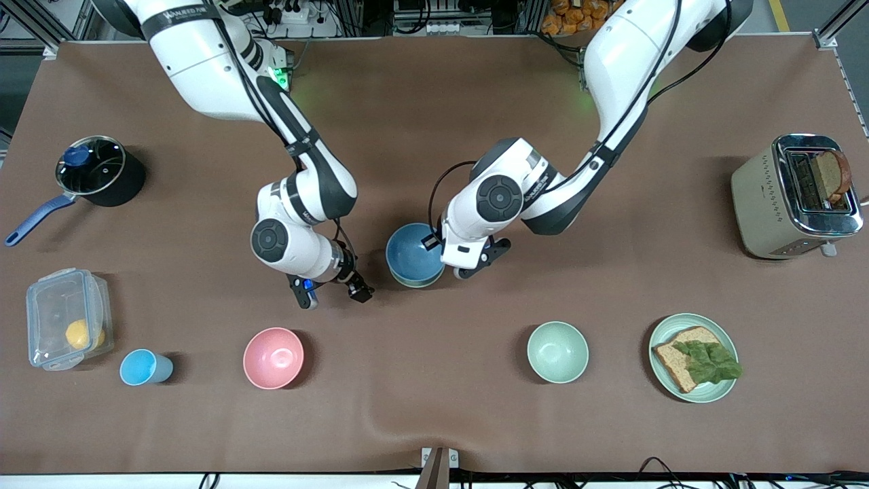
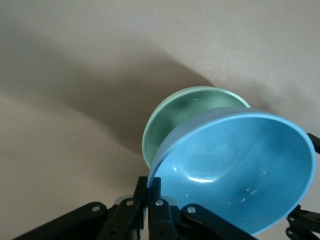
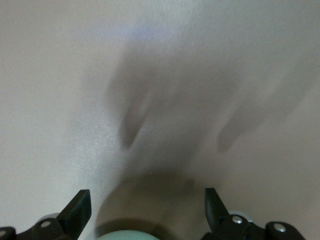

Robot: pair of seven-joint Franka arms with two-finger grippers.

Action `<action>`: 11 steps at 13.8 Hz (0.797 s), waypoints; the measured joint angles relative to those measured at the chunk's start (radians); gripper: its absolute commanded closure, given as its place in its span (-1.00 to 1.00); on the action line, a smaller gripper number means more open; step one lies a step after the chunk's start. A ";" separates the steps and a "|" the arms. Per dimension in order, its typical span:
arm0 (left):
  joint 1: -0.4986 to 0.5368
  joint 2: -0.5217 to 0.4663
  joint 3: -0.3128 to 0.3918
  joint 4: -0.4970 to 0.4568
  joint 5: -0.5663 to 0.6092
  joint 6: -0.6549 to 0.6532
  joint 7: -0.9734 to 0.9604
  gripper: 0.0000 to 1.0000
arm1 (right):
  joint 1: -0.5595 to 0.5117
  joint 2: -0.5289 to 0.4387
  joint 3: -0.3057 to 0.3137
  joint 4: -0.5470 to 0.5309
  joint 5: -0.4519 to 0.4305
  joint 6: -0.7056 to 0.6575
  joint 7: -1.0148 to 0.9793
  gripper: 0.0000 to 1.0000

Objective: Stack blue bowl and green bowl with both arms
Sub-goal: 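Lower the blue bowl into the green bowl with the left gripper, then open the left gripper and lift it away from the stacked bowls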

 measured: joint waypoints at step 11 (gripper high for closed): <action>-0.071 0.056 0.075 0.001 0.000 0.065 0.001 -0.76 | 0.012 0.024 0.000 0.000 -0.003 0.025 0.016 -1.00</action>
